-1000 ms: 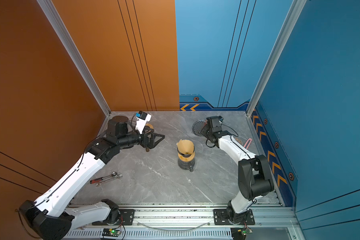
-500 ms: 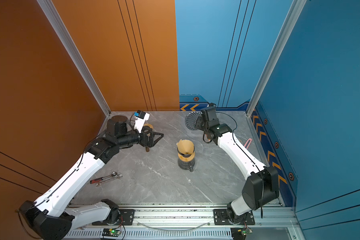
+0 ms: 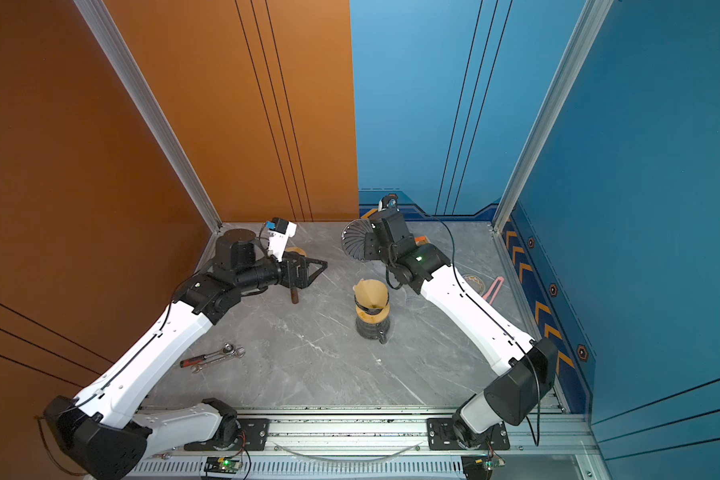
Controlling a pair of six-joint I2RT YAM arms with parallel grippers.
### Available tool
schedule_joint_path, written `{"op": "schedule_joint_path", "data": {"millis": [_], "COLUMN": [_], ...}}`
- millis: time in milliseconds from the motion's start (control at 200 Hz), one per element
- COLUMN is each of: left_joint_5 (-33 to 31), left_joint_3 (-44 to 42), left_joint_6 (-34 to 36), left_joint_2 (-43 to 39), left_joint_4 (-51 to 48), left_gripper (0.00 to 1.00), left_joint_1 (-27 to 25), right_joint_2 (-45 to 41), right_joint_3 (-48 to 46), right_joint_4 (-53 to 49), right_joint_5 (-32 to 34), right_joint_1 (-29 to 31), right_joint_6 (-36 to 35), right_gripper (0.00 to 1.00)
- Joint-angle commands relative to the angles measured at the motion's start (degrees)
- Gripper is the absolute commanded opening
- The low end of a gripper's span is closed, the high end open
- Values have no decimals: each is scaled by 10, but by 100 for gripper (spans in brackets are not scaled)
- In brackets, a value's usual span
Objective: Place the coffee filter in the dripper
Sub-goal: 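Lift the glass dripper with the right gripper and carry it toward the left gripper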
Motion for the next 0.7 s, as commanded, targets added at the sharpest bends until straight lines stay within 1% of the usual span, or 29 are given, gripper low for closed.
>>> {"op": "schedule_joint_path", "data": {"millis": [0,15,35,110,285,360,370,385,491,586,631,696], "left_joint_5": [12,12,13,18,26,28,28,27,34,33,27,27], "left_joint_3": [1,1,1,1,-4,-8,-9,-11,-22,-23,-23,-23], "left_joint_6": [-16,-17,-18,-22,-37,-46,-48,-52,-73,-74,-74,-73], "left_joint_2": [6,6,7,11,12,12,12,12,14,16,16,18], "left_joint_4": [4,4,4,5,18,26,28,30,52,51,49,46], "left_gripper": [99,98,97,95,89,87,84,82,76,70,64,60], "left_joint_1": [6,6,6,7,9,12,13,14,19,20,20,22], "right_joint_2": [17,20,23,33,51,55,55,55,56,53,52,48], "right_joint_3": [37,41,45,58,69,72,72,71,70,63,59,52], "right_joint_4": [-28,-30,-34,-43,-49,-50,-50,-49,-44,-38,-35,-29], "right_joint_5": [47,52,56,72,99,97,97,95,81,69,65,60], "right_joint_1": [21,21,42,62,96,104,105,107,112,111,111,111], "right_joint_6": [-33,-37,-40,-47,-61,-58,-58,-57,-42,-32,-27,-23], "right_gripper": [10,10,10,10,10,10,10,10,10,9,9,9]}}
